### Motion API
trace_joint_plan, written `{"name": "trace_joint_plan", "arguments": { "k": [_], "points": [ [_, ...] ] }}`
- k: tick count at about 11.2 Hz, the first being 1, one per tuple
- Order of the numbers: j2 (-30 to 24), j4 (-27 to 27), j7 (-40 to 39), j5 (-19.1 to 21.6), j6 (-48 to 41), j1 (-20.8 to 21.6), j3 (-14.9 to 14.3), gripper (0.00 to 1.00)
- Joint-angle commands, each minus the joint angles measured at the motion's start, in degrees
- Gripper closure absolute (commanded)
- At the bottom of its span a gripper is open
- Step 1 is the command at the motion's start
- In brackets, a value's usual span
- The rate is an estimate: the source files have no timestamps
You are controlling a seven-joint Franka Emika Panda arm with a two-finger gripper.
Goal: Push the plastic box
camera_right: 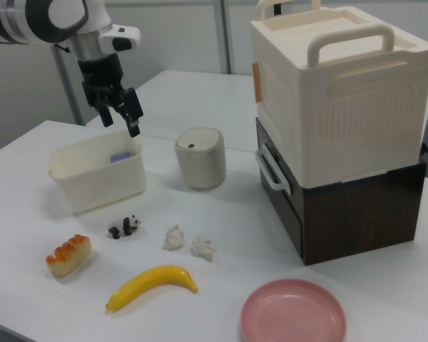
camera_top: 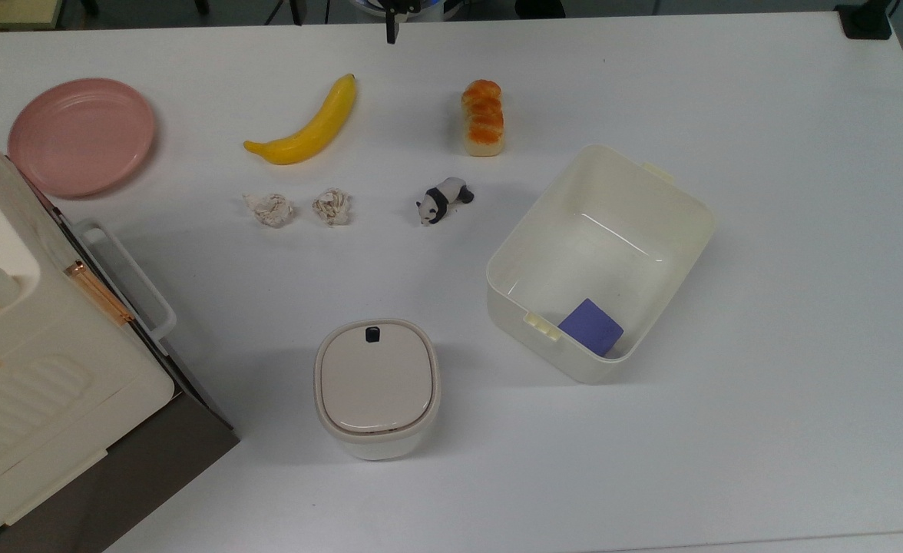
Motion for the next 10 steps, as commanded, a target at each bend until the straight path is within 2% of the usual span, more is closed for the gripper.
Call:
{"name": "trace_joint_plan", "arguments": {
  "k": [1, 3, 6, 10],
  "points": [
    [-0.9, -1.6, -1.4, 2.7, 1.6, -0.1, -0.6, 0.00],
    [-0.2, -1.4, -1.4, 3.4, 2.1, -1.4, 0.1, 0.00],
    [-0.1, -1.4, -3.5, 3.4, 2.1, -4.0, 3.0, 0.00],
    [-0.1, -1.3, -3.5, 3.5, 2.2, -4.0, 3.0, 0.00]
  ]
}}
